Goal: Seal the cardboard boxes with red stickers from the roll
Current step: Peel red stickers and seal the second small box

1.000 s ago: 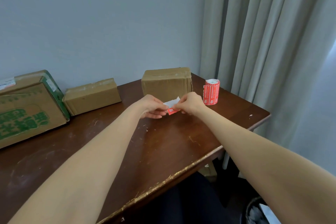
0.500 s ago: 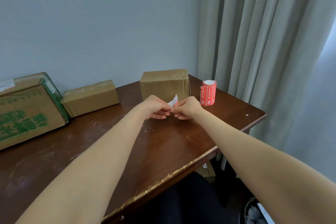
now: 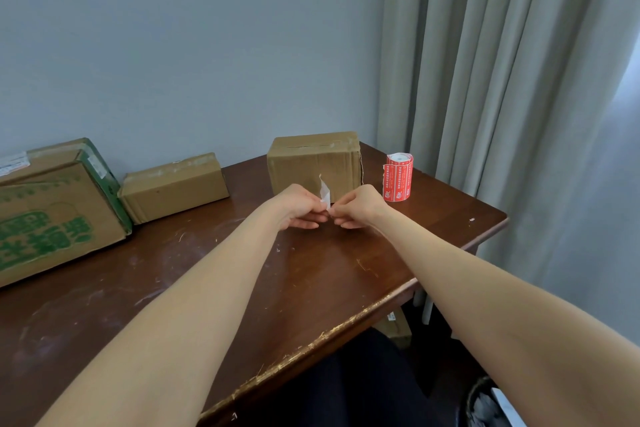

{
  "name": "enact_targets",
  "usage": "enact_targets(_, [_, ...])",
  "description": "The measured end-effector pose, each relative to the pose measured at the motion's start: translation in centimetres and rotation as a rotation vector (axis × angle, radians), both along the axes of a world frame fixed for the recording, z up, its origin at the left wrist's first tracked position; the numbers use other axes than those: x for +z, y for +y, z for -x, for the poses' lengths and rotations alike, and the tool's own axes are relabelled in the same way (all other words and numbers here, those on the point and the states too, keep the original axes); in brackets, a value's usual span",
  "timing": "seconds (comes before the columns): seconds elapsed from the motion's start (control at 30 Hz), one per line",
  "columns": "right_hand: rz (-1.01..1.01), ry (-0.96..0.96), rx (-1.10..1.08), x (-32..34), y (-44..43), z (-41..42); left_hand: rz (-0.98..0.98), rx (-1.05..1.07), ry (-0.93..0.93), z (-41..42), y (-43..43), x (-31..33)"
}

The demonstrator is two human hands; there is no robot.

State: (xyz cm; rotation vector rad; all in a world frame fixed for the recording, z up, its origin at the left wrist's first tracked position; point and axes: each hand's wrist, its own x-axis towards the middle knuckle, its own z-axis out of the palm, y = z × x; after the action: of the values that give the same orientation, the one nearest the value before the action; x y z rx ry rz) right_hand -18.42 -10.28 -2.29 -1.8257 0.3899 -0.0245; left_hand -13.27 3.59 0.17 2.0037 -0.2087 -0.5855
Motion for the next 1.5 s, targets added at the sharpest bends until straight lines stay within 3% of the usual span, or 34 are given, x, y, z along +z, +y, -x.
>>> enact_targets(1.5, [0.002,-0.002,-0.012,-0.35,0.18,-0.02,0.009,0.099,-0.038,0.48,-0.14,0.45])
